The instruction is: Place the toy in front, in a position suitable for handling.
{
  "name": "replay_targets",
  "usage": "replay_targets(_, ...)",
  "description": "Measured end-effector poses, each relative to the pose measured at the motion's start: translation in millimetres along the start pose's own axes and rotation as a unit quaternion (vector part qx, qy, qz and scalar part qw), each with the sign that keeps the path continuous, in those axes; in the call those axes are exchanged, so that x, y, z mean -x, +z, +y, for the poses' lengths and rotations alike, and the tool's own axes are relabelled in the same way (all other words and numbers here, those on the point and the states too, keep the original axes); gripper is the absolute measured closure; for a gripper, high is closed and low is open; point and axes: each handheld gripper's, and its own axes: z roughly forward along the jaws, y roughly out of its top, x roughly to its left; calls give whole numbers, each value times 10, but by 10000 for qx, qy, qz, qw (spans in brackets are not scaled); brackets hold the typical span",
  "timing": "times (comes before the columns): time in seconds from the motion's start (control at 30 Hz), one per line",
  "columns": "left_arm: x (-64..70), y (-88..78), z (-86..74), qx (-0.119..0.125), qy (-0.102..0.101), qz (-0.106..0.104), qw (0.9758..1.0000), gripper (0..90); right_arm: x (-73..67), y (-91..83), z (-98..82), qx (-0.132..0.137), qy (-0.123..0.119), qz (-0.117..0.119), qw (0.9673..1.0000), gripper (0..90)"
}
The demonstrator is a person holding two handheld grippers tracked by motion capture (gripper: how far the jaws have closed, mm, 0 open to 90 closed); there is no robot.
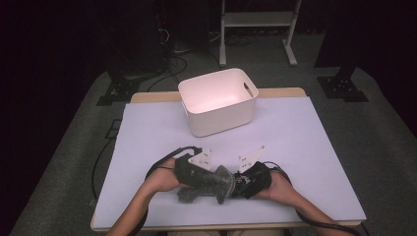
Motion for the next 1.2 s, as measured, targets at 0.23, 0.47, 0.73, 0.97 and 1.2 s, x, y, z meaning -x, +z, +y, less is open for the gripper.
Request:
replay_targets(0.23,-14,3,101,135,-25,-88,9999,746,-22,-121,-114,127,71,-164,9998,553)
replay_targets(0.47,-53,155,359,10,183,-238,9995,751,-59,-73,-70,129,-71,-269,9995,559)
replay_targets(0.73,-62,475,646,-83,411,-499,9979,751,-67,-67,-99,242,-52,-250,9994,561)
replay_targets(0.97,-74,411,529,-6,305,-520,9982,755,-66,-68,-102,235,-50,-239,9994,562)
replay_targets(1.2,-87,212,281,-113,91,-290,9995,754,-58,-68,-99,227,-75,-236,9994,562)
